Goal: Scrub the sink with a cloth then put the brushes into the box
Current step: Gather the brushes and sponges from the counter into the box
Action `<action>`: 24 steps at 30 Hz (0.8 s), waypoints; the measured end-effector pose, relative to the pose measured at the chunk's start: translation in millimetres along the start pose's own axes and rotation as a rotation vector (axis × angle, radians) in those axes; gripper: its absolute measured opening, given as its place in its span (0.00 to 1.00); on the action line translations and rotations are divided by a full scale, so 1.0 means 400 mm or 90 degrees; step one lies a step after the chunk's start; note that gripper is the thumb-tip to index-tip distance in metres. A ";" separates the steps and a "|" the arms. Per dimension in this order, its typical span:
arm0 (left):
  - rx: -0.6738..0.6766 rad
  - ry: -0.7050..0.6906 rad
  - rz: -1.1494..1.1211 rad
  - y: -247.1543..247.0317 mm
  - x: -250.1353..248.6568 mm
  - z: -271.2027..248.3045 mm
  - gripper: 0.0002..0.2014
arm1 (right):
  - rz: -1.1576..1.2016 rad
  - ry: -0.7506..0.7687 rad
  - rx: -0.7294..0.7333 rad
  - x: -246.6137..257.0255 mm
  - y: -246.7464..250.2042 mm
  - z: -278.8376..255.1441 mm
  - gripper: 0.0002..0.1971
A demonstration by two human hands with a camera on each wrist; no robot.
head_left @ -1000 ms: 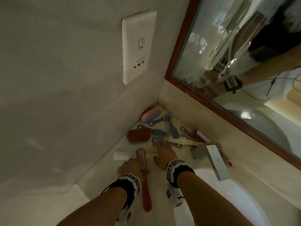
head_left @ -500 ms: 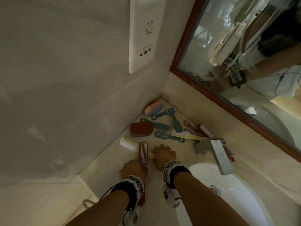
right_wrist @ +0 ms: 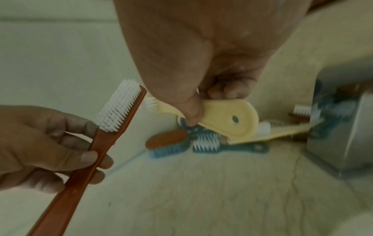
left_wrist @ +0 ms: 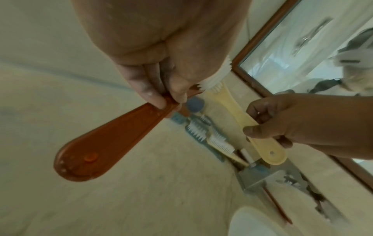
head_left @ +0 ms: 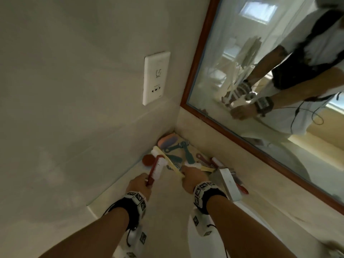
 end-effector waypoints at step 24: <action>-0.186 -0.595 -0.067 0.569 -0.981 -0.666 0.04 | -0.119 -0.138 -0.620 -0.033 0.969 -0.881 0.05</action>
Point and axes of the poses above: each hand's wrist, its own z-axis towards the middle knuckle, its own y-axis out of the back of the hand, x = y × z, the point moved 10 cm from there along z, towards the middle knuckle, and after that the axes turned 13 degrees about y, right-handed, at the moved point
